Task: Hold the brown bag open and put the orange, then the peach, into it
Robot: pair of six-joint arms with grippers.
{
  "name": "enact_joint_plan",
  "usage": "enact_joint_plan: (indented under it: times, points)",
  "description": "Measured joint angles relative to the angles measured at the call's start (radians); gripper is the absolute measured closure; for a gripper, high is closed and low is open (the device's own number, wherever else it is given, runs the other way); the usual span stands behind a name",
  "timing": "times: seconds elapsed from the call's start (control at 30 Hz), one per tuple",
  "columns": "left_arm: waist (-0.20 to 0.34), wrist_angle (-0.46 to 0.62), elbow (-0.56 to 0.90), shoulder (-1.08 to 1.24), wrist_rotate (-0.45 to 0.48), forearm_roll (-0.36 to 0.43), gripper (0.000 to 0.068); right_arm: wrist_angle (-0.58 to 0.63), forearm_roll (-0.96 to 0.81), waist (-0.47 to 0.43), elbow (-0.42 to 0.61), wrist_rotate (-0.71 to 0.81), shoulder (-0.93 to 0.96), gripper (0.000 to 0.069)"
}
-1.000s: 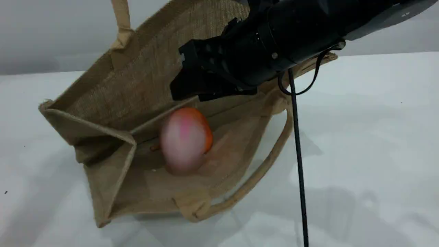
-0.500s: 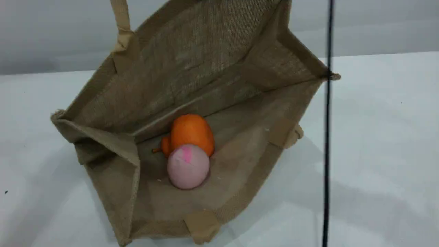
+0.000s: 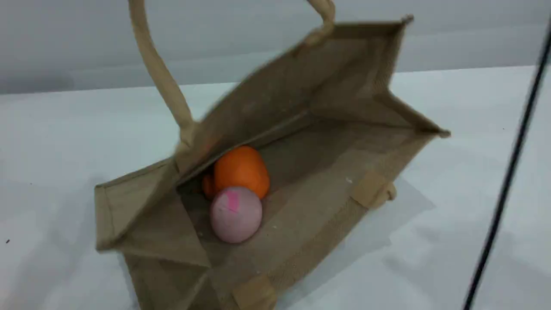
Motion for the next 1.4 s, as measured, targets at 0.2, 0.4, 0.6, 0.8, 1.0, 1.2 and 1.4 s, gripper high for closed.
enact_joint_plan:
  times: [0.2,0.4,0.6,0.8,1.0,1.2,1.4]
  points:
    - [0.0,-0.143,0.202,0.014,0.003,-0.011,0.06,0.051,-0.126,-0.054,0.0,0.09,-0.126,0.0237]
    - [0.0,-0.198,0.318,0.068,0.003,-0.053,0.0591,0.105,-0.222,-0.082,0.0,0.166,-0.224,0.0237]
    - [0.0,-0.159,0.315,0.083,0.003,-0.153,0.0366,0.123,-0.273,-0.082,0.0,0.211,-0.28,0.0237]
    - [0.003,-0.091,0.313,0.054,0.06,-0.255,0.0152,0.181,-0.275,-0.082,0.0,0.221,-0.299,0.0237]
    - [0.003,-0.087,0.312,-0.075,0.057,-0.173,0.0156,0.222,-0.359,-0.082,0.0,0.275,-0.401,0.0237]
    - [0.003,-0.09,0.313,-0.29,-0.046,-0.021,0.0167,0.288,-0.475,-0.082,0.0,0.362,-0.563,0.0237]
    - [0.003,-0.127,0.314,-0.559,-0.152,0.115,0.0167,0.323,-0.546,-0.082,0.0,0.457,-0.74,0.0237]
